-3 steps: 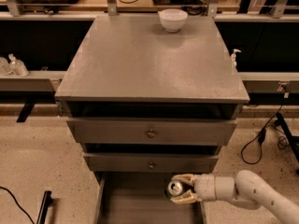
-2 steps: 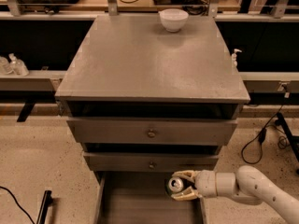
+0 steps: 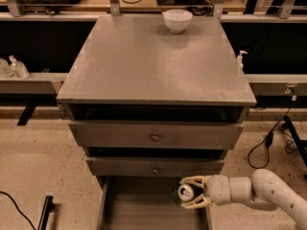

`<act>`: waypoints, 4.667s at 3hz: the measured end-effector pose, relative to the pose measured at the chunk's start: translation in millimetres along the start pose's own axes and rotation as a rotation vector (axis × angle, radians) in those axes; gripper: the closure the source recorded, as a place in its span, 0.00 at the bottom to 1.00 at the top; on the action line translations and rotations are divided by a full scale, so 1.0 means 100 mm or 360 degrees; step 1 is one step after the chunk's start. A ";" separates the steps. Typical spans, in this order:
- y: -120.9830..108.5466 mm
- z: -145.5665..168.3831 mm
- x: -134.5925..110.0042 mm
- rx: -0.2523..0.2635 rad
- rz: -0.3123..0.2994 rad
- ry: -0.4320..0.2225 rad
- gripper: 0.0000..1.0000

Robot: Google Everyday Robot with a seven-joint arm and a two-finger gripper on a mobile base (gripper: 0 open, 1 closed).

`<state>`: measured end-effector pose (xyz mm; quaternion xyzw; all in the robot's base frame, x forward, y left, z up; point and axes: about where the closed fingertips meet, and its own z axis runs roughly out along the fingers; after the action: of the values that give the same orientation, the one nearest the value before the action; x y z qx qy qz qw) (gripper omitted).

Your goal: Pick green can from bottom drawer and place on counter

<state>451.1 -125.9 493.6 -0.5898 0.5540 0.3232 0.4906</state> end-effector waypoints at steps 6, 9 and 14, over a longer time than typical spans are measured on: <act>-0.85 -2.11 -2.52 -0.0053 -0.0413 0.0124 1.00; -1.76 -1.67 -3.09 -0.0096 -0.0602 0.0345 1.00; -2.39 -1.70 -3.58 -0.0020 -0.0264 0.0395 1.00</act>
Offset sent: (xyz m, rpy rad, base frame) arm -0.0495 -0.1185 0.2613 -0.2241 -0.3217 0.0530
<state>592.5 -187.4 929.9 -0.6719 0.5579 0.2095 0.4397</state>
